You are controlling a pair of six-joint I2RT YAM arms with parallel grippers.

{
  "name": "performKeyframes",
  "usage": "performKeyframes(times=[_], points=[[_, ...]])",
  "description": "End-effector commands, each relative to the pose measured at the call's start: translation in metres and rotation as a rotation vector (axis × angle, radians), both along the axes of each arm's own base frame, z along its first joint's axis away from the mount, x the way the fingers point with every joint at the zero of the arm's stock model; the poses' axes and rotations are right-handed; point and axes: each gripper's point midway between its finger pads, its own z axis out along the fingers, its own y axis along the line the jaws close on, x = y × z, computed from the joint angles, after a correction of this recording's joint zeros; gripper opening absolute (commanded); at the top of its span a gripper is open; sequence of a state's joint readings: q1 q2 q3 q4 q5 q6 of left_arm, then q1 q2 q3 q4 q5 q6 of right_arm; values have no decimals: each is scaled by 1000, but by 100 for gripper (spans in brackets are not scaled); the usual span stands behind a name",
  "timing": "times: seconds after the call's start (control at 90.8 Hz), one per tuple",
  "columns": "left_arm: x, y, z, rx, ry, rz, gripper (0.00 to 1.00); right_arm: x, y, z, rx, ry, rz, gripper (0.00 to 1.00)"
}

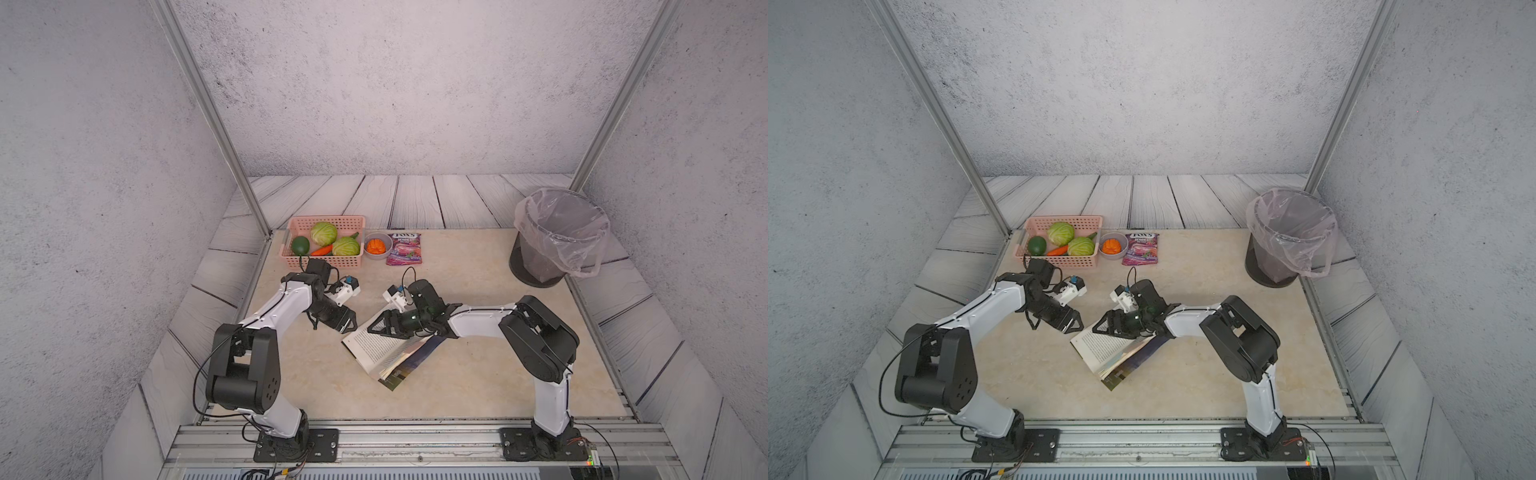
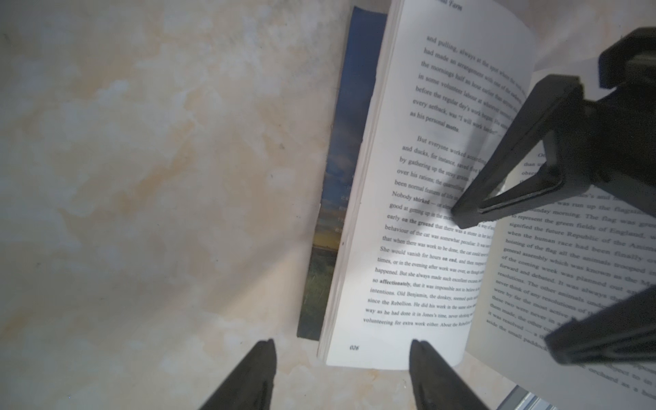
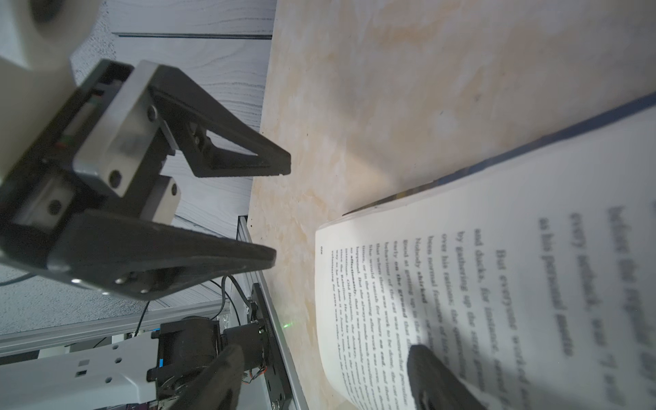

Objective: Peel off the used sticky note
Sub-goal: Turn the page of the book at the center of the board.

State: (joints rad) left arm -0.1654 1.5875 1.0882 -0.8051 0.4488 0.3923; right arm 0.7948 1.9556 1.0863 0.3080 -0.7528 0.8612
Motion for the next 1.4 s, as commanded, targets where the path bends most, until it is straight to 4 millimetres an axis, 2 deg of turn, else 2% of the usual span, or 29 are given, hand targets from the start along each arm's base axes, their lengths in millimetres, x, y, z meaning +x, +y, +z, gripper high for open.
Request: performKeyframes(times=[0.0, 0.253, 0.396, 0.848, 1.079, 1.387], points=[[3, 1, 6, -1, 2, 7, 66, -6, -6, 4, -6, -1, 15, 78], [3, -1, 8, -10, 1, 5, 66, -11, -7, 19, 25, -24, 35, 78], [3, -2, 8, -16, 5, 4, 66, -16, -11, 20, 21, -29, 42, 78], [6, -7, 10, -26, 6, 3, 67, -36, -24, 9, 1, -20, 58, 77], [6, -16, 18, -53, 7, -15, 70, -44, -34, -9, -45, -11, 59, 77], [7, -29, 27, -120, 42, -10, 77, -49, -40, -16, -59, -19, 57, 77]])
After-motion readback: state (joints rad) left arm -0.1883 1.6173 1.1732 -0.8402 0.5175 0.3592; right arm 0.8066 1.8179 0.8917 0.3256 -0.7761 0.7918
